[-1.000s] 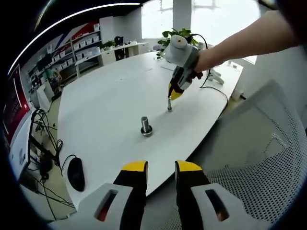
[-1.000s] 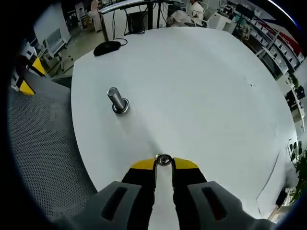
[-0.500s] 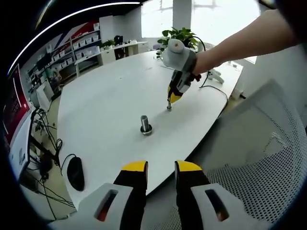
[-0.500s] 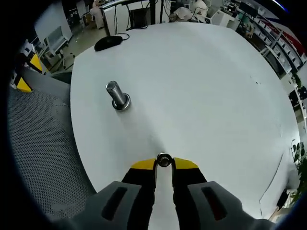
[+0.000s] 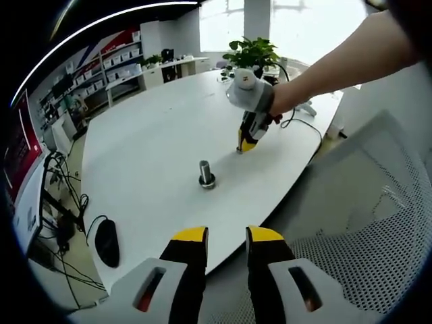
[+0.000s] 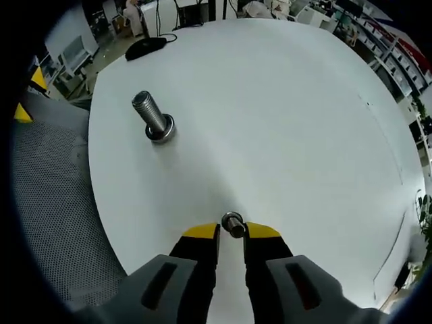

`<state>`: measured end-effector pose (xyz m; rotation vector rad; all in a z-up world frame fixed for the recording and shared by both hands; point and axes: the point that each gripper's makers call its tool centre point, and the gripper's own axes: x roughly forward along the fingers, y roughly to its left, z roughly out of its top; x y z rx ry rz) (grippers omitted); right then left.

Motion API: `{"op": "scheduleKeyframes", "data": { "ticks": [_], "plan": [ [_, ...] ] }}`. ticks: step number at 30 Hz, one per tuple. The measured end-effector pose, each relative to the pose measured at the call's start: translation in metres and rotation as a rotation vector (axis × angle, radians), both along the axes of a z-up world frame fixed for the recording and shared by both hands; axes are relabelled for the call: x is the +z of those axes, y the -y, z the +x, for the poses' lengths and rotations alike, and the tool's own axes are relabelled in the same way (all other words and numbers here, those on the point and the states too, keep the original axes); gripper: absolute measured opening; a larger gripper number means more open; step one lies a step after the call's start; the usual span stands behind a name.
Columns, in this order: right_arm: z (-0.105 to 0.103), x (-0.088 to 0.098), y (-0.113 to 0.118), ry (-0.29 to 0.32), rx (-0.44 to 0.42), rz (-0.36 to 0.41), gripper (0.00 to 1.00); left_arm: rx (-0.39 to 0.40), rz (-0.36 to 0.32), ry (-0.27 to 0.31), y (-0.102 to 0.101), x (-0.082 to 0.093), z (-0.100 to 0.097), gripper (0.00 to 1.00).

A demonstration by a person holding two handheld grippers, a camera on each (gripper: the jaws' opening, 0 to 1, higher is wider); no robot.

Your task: Place the washer onto the threaded stud by aligning its center hole with the stud, sliding it down to the base, and recovering from edge contact or off-axis alignment until the washer reaches the visible bottom stop.

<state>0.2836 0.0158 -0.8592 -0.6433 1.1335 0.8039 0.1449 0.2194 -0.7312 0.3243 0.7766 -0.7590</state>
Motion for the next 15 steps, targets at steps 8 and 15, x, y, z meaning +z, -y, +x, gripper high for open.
{"op": "scheduleKeyframes", "data": {
  "ticks": [8, 15],
  "plan": [
    [-0.003, 0.002, 0.003, 0.012, -0.034, 0.014, 0.2, 0.004, 0.0, 0.002, -0.001, 0.0, 0.001, 0.2],
    [-0.015, 0.012, 0.016, 0.025, -0.081, 0.016, 0.21, 0.003, -0.008, 0.007, 0.0, 0.002, 0.001, 0.2]
  ]
}}
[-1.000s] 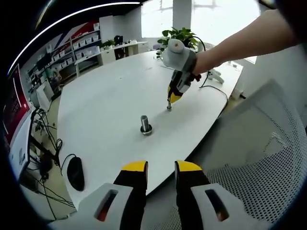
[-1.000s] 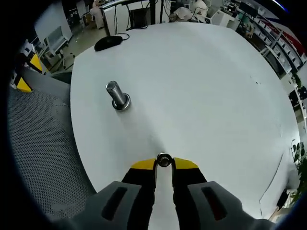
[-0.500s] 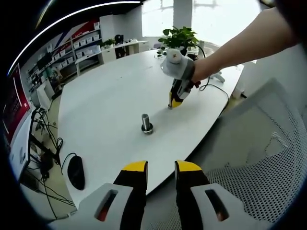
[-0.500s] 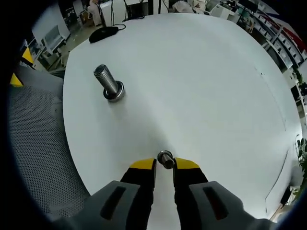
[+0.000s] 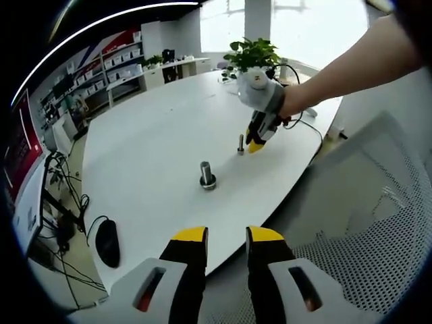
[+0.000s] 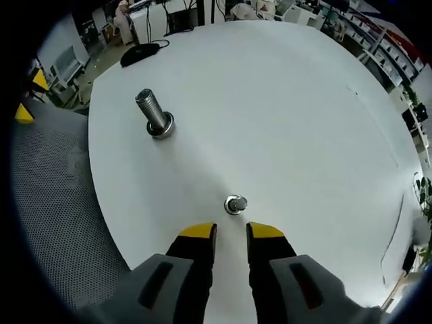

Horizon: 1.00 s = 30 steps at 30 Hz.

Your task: Place the washer onto the threaded stud by aligning its center hole with the stud, sliding it down to the base, and recovering from edge contact or off-axis alignment until the washer reaches the visible bottom stop.

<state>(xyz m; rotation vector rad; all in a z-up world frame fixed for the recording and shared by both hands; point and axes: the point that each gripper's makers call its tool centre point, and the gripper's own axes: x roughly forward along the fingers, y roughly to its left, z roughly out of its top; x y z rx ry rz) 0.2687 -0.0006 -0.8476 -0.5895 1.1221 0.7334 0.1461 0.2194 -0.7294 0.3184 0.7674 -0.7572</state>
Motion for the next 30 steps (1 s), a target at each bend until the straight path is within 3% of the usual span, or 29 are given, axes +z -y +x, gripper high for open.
{"op": "scheduleKeyframes", "data": {
  "ticks": [7, 16, 22, 30],
  "plan": [
    [-0.017, 0.018, 0.015, 0.042, -0.005, -0.011, 0.21, -0.013, -0.01, 0.001, 0.003, 0.001, -0.001, 0.21],
    [-0.031, 0.057, 0.031, 0.171, -0.096, 0.071, 0.21, -0.019, -0.019, 0.006, 0.004, 0.003, -0.002, 0.21],
    [-0.059, 0.081, 0.033, 0.214, -0.096, 0.115, 0.21, -0.017, -0.02, 0.011, 0.004, 0.004, -0.002, 0.21],
    [-0.086, 0.111, 0.034, 0.272, -0.192, 0.211, 0.21, -0.018, -0.019, 0.011, 0.004, 0.004, -0.002, 0.21]
  ]
}}
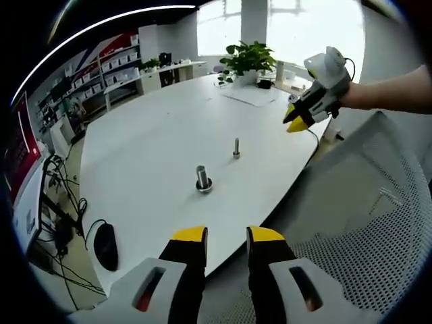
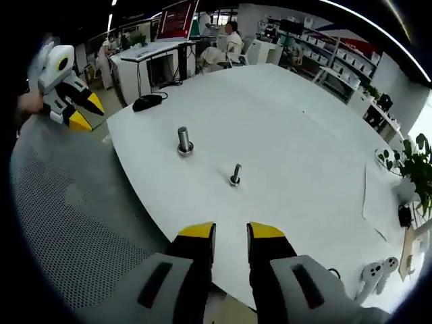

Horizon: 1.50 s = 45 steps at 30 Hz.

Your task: Place the washer onto the threaded stud by aligning its center hole with the stud, sliding it down to the base, and recovering from edge contact or off-axis alignment until the washer reaches the visible bottom stop.

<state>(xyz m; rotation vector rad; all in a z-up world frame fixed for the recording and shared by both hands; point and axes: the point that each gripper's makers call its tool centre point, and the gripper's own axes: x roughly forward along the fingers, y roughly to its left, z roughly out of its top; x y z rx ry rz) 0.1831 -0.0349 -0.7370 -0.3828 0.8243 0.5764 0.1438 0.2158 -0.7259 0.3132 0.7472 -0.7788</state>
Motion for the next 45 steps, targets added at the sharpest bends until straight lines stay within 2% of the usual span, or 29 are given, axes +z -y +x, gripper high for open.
{"op": "scheduleKeyframes", "data": {
  "ticks": [3, 6, 11, 14, 16, 18, 20, 22, 24, 27, 31, 34, 39, 45],
  "plan": [
    [-0.007, 0.017, -0.004, 0.047, -0.019, 0.051, 0.23, 0.0, -0.003, 0.003, 0.0, 0.001, 0.0, 0.21],
    [-0.016, 0.027, 0.0, 0.063, -0.029, 0.05, 0.23, 0.002, -0.007, 0.005, 0.0, 0.001, 0.001, 0.21],
    [-0.02, 0.042, 0.002, 0.102, -0.1, 0.128, 0.23, 0.009, -0.027, 0.016, 0.001, 0.005, 0.002, 0.21],
    [-0.024, 0.051, -0.006, 0.107, -0.151, 0.202, 0.25, 0.001, -0.039, 0.013, 0.003, 0.007, 0.0, 0.21],
    [-0.027, 0.056, -0.014, 0.135, -0.148, 0.217, 0.25, -0.005, -0.047, 0.026, 0.005, 0.01, 0.001, 0.21],
    [-0.031, 0.055, -0.022, 0.143, -0.135, 0.212, 0.25, -0.004, -0.05, 0.029, 0.005, 0.01, 0.002, 0.21],
    [-0.032, 0.05, -0.02, 0.16, -0.111, 0.152, 0.25, -0.001, -0.054, 0.029, 0.005, 0.011, 0.001, 0.22],
    [-0.03, 0.05, -0.019, 0.191, -0.11, 0.129, 0.25, 0.002, -0.063, 0.042, 0.005, 0.013, 0.002, 0.22],
    [-0.028, 0.051, -0.018, 0.201, -0.117, 0.135, 0.26, 0.002, -0.072, 0.059, 0.007, 0.017, 0.003, 0.22],
    [-0.024, 0.055, -0.014, 0.236, -0.133, 0.155, 0.26, 0.009, -0.079, 0.055, 0.007, 0.017, 0.004, 0.22],
    [-0.024, 0.054, -0.011, 0.222, -0.162, 0.188, 0.27, 0.008, -0.084, 0.052, 0.009, 0.017, 0.004, 0.22],
    [-0.024, 0.055, -0.013, 0.215, -0.172, 0.241, 0.29, 0.005, -0.082, 0.049, 0.009, 0.016, 0.003, 0.22],
    [-0.026, 0.053, -0.016, 0.204, -0.158, 0.247, 0.3, 0.004, -0.083, 0.043, 0.01, 0.015, 0.003, 0.22],
    [-0.023, 0.053, -0.008, 0.209, -0.208, 0.268, 0.31, 0.008, -0.084, 0.042, 0.01, 0.016, 0.002, 0.23]
  ]
}}
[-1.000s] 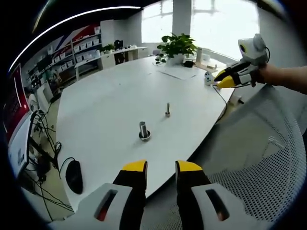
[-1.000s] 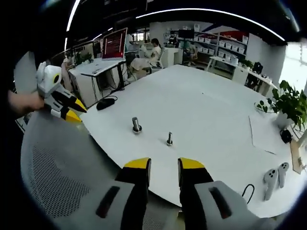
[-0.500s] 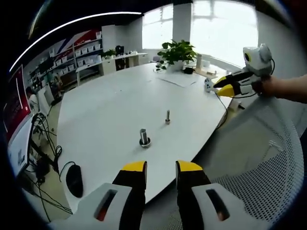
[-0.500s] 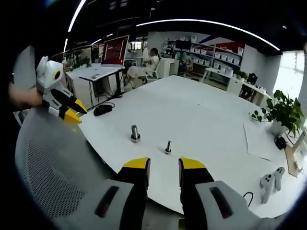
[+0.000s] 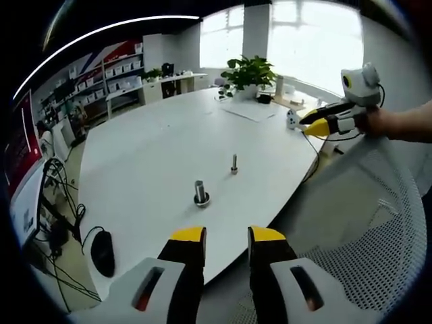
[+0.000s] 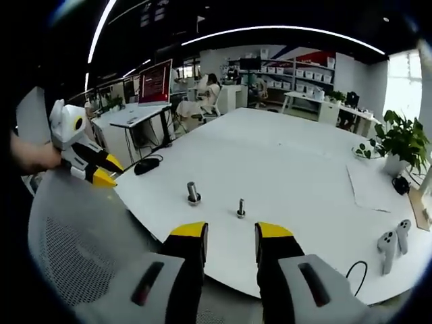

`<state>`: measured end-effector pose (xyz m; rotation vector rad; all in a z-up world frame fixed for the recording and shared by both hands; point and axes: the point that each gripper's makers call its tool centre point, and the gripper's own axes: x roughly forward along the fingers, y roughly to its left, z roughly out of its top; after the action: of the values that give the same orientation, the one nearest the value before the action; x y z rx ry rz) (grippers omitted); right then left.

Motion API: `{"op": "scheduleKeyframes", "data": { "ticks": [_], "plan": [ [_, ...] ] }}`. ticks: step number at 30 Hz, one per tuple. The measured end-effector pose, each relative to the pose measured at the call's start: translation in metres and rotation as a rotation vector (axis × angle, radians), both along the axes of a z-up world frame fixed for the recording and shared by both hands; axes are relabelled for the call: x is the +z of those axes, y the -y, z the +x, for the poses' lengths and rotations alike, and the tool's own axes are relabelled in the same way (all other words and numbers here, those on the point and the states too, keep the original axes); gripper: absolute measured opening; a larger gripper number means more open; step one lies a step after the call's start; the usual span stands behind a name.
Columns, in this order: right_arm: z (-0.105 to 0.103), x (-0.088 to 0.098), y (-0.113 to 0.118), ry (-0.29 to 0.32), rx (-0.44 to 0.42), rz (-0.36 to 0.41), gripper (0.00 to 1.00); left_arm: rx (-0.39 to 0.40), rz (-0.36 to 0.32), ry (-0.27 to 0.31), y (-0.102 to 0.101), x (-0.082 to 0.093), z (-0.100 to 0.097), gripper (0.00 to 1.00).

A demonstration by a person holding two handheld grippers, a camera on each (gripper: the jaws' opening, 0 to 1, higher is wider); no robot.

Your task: Place the washer onto the threaded stud by aligning its center hole with the stud, sliding it down to the base, and recovering from edge contact or off-axis alignment until the washer reaches the visible bottom stop.

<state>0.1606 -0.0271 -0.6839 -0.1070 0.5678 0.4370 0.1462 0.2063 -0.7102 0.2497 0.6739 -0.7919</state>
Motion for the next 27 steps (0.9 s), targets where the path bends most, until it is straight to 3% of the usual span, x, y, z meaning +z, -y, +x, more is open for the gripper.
{"op": "scheduleKeyframes", "data": {
  "ticks": [5, 27],
  "plan": [
    [-0.001, -0.003, -0.003, -0.011, 0.008, -0.014, 0.31, -0.003, 0.001, -0.014, 0.001, -0.003, 0.0, 0.23],
    [-0.003, -0.012, -0.003, -0.056, 0.005, -0.034, 0.34, 0.036, -0.052, 0.03, 0.0, 0.01, 0.008, 0.23]
  ]
}}
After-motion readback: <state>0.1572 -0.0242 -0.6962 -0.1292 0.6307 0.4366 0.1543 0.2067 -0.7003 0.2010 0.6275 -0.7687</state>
